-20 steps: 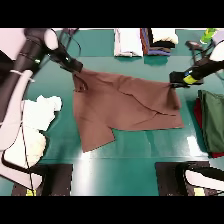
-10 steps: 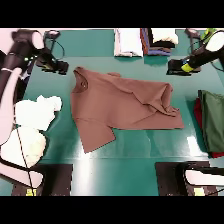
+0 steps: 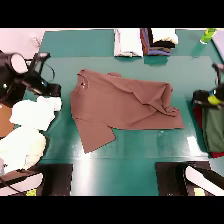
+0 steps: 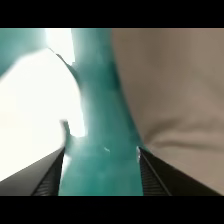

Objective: Fold the shirts.

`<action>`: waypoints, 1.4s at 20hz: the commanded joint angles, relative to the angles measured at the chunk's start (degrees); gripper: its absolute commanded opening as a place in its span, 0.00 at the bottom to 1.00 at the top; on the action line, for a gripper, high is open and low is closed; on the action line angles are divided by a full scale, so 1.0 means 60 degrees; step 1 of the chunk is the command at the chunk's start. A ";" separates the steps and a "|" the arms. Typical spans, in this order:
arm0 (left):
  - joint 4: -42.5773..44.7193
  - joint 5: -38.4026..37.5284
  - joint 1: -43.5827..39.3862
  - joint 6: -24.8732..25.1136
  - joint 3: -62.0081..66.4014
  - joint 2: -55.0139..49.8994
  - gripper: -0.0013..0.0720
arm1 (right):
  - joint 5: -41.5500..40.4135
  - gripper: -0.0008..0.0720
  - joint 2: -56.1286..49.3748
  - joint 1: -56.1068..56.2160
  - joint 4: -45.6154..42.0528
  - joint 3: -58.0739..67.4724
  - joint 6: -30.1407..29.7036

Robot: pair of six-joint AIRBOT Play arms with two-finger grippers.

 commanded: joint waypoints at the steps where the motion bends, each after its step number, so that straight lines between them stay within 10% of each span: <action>1: -0.1191 0.0550 0.0022 0.0000 -0.1672 0.0521 0.76 | -0.0273 0.74 0.0499 -0.1297 0.0302 -0.2244 -0.0244; 13: -0.1464 0.0841 0.0015 0.0004 -0.2058 0.0521 0.76 | -0.2138 0.69 -0.1155 -0.0109 0.1311 -0.3104 -0.0153; 16: -0.1461 0.0838 0.0015 0.0004 -0.2058 0.0521 0.76 | -0.2357 0.59 -0.1166 -0.0095 0.1293 -0.3104 -0.0051; 18: -0.1461 0.0750 0.0015 0.0004 -0.2062 0.0514 0.76 | -0.2342 0.13 -0.1166 -0.0095 0.1282 -0.3107 -0.0055; 19: -0.1464 0.0765 0.0015 0.0004 -0.2106 0.0514 0.76 | -0.2331 0.08 -0.1166 -0.0095 0.1293 -0.3107 -0.0055; 28: -0.3100 0.2568 0.0011 0.0535 -0.3687 -0.0226 0.76 | -0.2262 0.04 -0.1169 -0.0095 0.1304 -0.3107 -0.0055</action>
